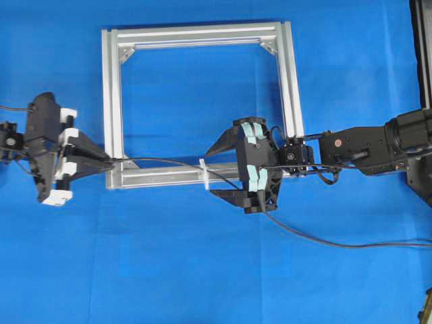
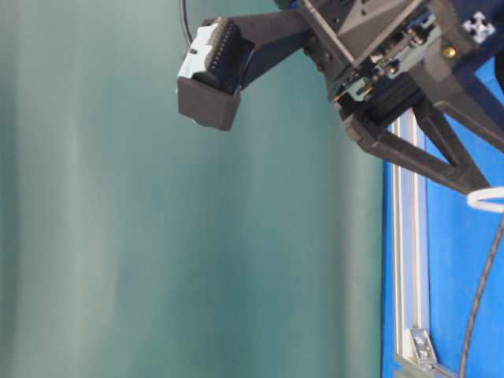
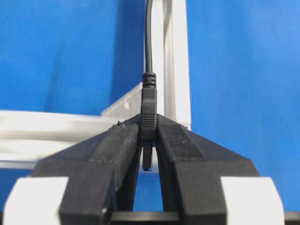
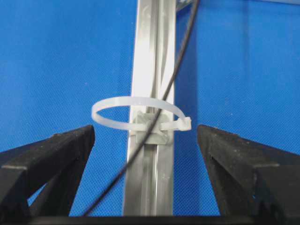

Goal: Insert the wire through the string loop located in the center.
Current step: 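Hold the cable taut through the loop with the left gripper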

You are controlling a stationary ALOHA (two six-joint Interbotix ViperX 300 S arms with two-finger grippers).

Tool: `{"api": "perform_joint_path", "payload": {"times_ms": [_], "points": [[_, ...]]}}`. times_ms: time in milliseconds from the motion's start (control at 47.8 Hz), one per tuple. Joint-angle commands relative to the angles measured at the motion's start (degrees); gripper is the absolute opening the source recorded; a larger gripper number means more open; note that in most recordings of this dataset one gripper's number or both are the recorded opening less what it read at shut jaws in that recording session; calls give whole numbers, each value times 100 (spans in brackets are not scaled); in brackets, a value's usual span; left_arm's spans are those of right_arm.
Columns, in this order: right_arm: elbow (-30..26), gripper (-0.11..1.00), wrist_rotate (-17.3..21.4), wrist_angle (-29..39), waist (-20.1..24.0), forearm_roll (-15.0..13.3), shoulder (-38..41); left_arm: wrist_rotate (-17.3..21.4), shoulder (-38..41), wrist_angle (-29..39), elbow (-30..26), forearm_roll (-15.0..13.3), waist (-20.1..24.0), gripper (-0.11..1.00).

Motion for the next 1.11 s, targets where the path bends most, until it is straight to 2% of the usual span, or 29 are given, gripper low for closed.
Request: {"api": "perform_joint_path", "payload": {"times_ms": [0, 146, 690, 753, 878, 962, 1025, 1087], "points": [[-26, 96, 0, -18, 9, -9, -185, -9, -229, 132, 79, -9, -70, 7], [-18, 96, -9, -26, 9, -9, -193, 0, -360, 448, 141, -9, -105, 7], [-35, 96, -18, -18, 18, 0, -185, -18, -334, 554, 149, -9, -105, 9], [-44, 96, -18, -18, 9, -9, -193, -44, -334, 554, 158, -9, -105, 20], [-44, 96, 0, -18, 9, -9, -185, -79, -334, 624, 158, -9, -105, 59], [-44, 96, 9, -18, 9, 0, -185, -35, -334, 686, 149, -9, -79, 81], [-35, 96, 18, -18, 9, 0, -193, -35, -334, 703, 158, -9, -44, 90], [-44, 96, 18, -18, 18, 0, -193, -35, -343, 721, 158, -9, -26, 91]]}}
